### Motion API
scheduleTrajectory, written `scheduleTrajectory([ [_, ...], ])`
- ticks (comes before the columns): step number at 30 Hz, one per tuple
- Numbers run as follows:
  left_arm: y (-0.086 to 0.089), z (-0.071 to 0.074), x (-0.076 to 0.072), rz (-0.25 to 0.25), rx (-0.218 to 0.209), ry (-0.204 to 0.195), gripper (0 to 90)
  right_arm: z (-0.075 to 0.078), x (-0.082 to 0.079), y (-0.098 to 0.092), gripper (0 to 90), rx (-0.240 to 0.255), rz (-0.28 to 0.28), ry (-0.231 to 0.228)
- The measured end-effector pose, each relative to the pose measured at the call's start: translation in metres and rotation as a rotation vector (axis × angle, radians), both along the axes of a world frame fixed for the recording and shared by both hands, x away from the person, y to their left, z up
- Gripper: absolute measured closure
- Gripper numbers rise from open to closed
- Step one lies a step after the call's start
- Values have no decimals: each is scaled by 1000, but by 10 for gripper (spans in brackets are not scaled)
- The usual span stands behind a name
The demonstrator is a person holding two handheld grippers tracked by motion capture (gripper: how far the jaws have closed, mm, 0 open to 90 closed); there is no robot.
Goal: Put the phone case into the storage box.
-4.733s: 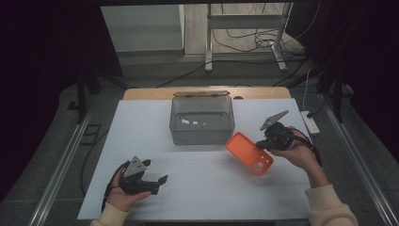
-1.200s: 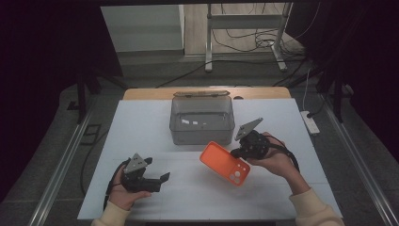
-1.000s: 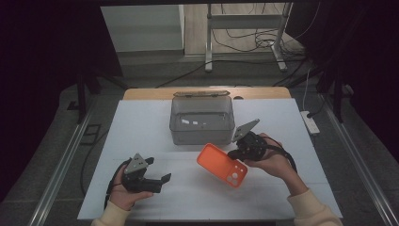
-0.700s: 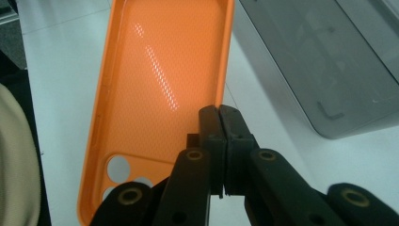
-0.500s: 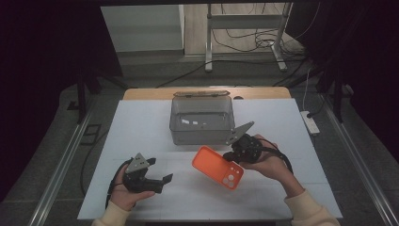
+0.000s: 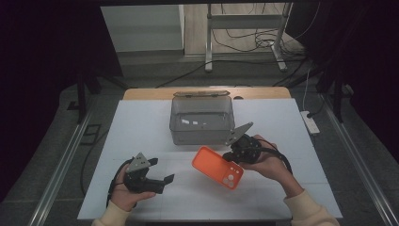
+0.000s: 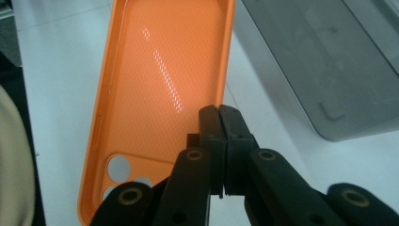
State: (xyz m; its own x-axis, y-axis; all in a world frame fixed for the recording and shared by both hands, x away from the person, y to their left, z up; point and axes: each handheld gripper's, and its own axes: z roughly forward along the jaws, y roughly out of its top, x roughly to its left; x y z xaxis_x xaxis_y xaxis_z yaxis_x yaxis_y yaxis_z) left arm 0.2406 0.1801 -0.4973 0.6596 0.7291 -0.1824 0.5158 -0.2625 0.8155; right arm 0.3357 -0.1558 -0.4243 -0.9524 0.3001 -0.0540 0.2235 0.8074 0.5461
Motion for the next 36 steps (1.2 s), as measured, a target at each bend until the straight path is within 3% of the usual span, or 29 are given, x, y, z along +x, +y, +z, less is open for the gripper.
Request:
scheduleTrajectory([
  [8,-1,15,7,16,-53,41,117,-1,0,0,887,0,3,4],
  [20,-17,22,22,-32,-53,97,152,-4,-1,4,887,-11,9,-1],
  [36,-36,26,33,-78,-35,116,158,-6,-1,5,887,-9,8,-5],
])
